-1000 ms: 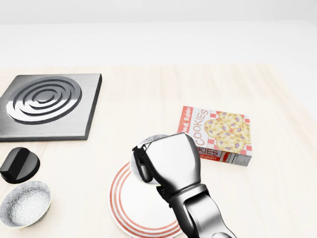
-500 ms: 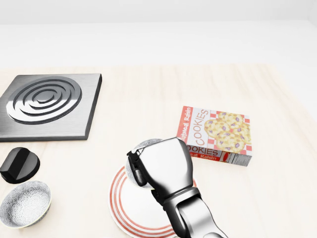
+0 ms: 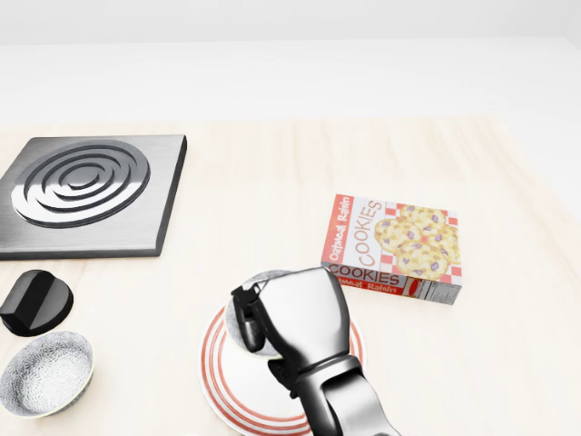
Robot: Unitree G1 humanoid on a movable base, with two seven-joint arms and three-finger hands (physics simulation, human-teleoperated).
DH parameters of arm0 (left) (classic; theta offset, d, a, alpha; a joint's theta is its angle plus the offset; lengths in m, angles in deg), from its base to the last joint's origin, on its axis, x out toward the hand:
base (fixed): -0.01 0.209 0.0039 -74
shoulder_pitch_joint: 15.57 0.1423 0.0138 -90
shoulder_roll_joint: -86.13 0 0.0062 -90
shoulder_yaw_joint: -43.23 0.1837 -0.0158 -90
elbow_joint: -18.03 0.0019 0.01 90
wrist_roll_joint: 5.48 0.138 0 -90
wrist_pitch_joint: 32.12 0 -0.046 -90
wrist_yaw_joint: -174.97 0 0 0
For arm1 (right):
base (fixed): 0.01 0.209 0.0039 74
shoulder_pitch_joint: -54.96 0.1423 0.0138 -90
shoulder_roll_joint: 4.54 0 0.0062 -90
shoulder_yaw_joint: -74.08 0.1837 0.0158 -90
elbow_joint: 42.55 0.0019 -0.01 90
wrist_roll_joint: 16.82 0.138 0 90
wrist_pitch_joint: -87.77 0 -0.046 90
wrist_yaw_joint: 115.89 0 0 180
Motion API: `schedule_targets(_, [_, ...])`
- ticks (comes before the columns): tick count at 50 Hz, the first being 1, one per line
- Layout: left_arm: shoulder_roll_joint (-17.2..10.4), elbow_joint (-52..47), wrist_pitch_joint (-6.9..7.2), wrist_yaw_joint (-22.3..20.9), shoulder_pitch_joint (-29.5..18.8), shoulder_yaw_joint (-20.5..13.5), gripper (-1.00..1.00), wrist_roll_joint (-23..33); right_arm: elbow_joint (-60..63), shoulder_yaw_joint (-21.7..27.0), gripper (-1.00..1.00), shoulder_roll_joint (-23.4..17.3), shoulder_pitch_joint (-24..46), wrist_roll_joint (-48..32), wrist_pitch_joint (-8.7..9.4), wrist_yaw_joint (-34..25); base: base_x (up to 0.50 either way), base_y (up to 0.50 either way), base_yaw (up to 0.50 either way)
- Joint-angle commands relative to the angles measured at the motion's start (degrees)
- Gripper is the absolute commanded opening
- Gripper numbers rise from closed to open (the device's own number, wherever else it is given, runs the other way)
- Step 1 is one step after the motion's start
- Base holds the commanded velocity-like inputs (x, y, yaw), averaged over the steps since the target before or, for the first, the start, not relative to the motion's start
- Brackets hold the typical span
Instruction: Pick the akita bowl next to the plate and place it on the plate.
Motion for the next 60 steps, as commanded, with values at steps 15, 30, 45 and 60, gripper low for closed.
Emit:
schedule_targets(15, [0.4,-0.9,0.00,0.3,0.2,0.1,1.00,0.2,-6.7,2.8,-1.00,0.5,3.1,11.0,0.00,5.0,0.00,0.00,0.00])
schedule_targets(30, [0.6,-0.5,0.00,-0.1,-0.4,0.2,1.00,0.5,-9.0,3.1,-1.00,-0.7,4.0,8.0,0.00,10.0,0.00,0.00,0.00])
schedule_targets(45, [0.9,-1.0,0.00,0.2,-0.4,0.3,1.00,0.8,-21.1,4.5,-1.00,-2.0,8.2,5.1,0.00,14.4,0.00,0.00,0.00])
schedule_targets(60, [0.9,-1.1,0.00,0.2,-0.8,0.6,1.00,0.9,-23.7,3.9,-1.00,-1.5,8.3,3.4,0.00,14.4,0.00,0.00,0.00])
